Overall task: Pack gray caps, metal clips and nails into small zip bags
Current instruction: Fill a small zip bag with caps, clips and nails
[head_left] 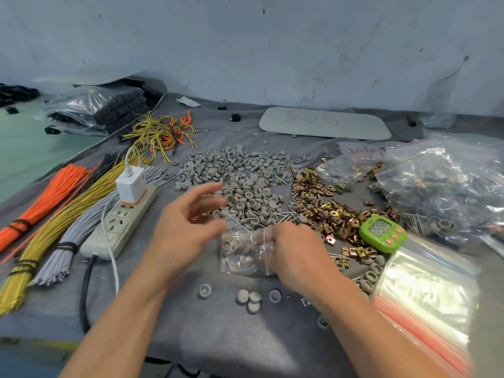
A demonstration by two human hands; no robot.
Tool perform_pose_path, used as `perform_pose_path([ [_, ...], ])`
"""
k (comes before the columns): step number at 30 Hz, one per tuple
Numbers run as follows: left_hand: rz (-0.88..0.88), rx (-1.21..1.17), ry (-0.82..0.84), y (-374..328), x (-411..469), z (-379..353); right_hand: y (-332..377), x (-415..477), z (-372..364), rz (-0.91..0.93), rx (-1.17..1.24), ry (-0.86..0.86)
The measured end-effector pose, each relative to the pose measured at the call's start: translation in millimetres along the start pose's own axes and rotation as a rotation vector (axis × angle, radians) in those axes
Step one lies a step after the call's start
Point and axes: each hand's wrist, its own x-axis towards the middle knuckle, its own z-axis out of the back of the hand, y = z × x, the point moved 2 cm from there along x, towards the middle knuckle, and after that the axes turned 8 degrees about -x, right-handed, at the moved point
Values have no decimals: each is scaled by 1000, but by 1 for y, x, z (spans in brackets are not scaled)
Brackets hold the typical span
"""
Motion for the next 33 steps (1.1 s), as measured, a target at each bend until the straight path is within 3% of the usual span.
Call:
perform_pose_path([
  [1,54,-4,-135,3,0,7,0,0,-1,-4,11,-3],
  [3,136,125,-231,11,0,15,2,0,-2,-35,34,-12],
  [6,195,246,-179,21,-1,17,3,-1,-4,-36,82,-49],
  [9,183,388,-77,23,-3,11,-5,-2,7,-48,297,-109],
  [14,178,462,4,20,-6,-2,-28,2,30,-206,430,-390],
  [21,210,567,77,20,-7,-15,-19,3,20,-45,438,-203],
  [24,211,541,80,20,-6,-18,-12,0,11,-3,380,-32],
  [27,228,505,92,19,-6,-19,-10,3,4,14,347,13],
  [33,285,205,98,15,-9,-16,-15,9,4,-36,592,15],
])
